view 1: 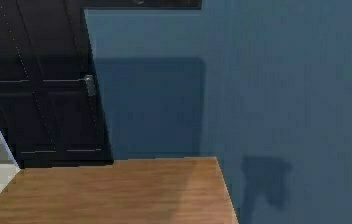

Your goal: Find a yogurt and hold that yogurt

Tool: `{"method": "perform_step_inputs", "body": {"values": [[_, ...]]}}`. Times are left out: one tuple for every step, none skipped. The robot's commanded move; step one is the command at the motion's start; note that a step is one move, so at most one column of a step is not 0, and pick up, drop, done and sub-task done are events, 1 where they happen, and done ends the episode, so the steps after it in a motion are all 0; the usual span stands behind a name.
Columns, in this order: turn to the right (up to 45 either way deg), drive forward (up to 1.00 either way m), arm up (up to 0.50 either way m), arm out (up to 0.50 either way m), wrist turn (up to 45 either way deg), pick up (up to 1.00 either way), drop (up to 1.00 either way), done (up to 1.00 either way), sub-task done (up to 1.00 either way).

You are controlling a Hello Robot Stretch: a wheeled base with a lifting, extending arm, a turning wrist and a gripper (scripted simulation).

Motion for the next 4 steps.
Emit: {"method": "perform_step_inputs", "body": {"values": [[-45.0, 0.00, 0.00, 0.00, 0.0, 0.00, 0.00, 0.00, 0.00], [-18.0, 0.00, 0.00, 0.00, 0.0, 0.00, 0.00, 0.00, 0.00], [0.0, 0.50, 0.00, 0.00, 0.0, 0.00, 0.00, 0.00, 0.00], [-27.0, 0.00, 0.00, 0.00, 0.0, 0.00, 0.00, 0.00, 0.00]]}}
